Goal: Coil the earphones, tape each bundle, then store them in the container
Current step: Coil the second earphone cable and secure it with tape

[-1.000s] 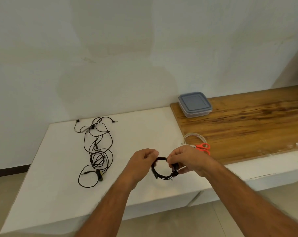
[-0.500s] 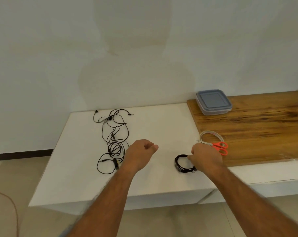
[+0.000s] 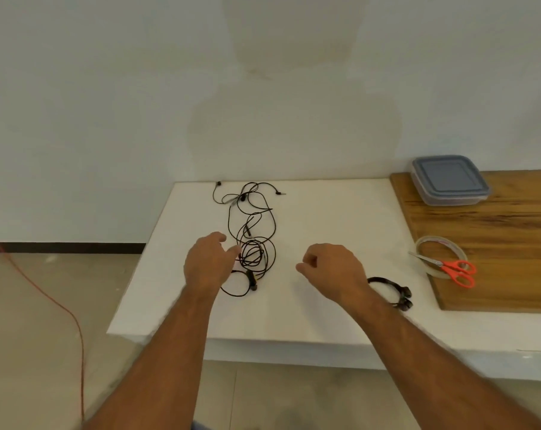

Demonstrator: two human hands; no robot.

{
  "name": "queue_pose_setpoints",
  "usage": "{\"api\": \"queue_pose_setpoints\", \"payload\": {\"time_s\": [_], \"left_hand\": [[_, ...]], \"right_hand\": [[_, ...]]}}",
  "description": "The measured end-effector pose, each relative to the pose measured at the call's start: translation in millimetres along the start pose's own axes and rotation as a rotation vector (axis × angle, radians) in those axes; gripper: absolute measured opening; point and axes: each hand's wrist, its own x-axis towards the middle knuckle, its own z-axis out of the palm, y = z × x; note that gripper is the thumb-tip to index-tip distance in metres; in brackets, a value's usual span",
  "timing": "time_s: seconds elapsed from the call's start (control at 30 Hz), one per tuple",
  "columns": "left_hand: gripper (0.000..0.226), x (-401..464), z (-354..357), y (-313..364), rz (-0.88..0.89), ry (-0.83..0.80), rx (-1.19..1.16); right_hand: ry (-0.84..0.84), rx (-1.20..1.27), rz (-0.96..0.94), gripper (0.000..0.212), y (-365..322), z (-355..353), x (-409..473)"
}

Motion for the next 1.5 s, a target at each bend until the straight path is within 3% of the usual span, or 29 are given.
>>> {"api": "queue_pose_setpoints", "payload": {"time_s": [0.17,0.37,0.53,0.63,0.73,0.83,1.0,1.2,1.33,1.43,1.5], "left_hand": [[0.068,6.3,24.0,-7.6,-0.073,-0.104,0.114],[0.021,0.5,40.8,10.7,-0.058,-0.042,0.164],[0.013,0.0,24.4,6.3,-0.069,0.019,0.042],[0.012,-0.3,4.5,8.3,-0.049,0.053,-0.154],[0.003,-3.4,-13.3,16.7,-0.016,0.076,-0.567],[0.012,-9.3,-29.3,28.7,0.005,0.083,-0.887],[0.011,-18.3,-54.4,51.6,0.035,0.050,-1.110],[0.013,-54.0,-97.1,89.4,0.195,-0.061,-1.023],[0.017,-90.2,-137.4,116.3,0.403,-0.152,-0.787],[0.020,-131.5,-171.8,139.3,0.541,-0.195,-0.734],[0.022,-160.6,-195.9,151.4,0.611,-0.205,-0.759]], "right_hand": [[-0.066,0.070,-0.024,0.027,-16.2,30.0,9.6],[-0.075,0.174,-0.014,0.027,-14.0,40.5,9.1],[-0.085,0.231,-0.021,0.023,-5.4,35.2,7.4],[-0.069,0.302,-0.030,0.019,-2.3,30.7,8.3],[-0.030,0.409,-0.035,0.015,-2.1,23.5,6.7],[0.007,0.495,-0.036,0.011,-1.7,14.8,3.4],[0.029,0.610,-0.013,0.008,1.9,-0.5,-6.8],[0.105,0.741,0.007,0.005,-4.9,-43.2,-38.5],[0.260,0.807,-0.083,0.035,-24.1,-90.7,-71.5],[0.184,0.768,-0.239,0.070,-55.1,-135.5,-102.3],[0.108,0.658,-0.296,0.055,-79.1,-164.3,-124.0]]}}
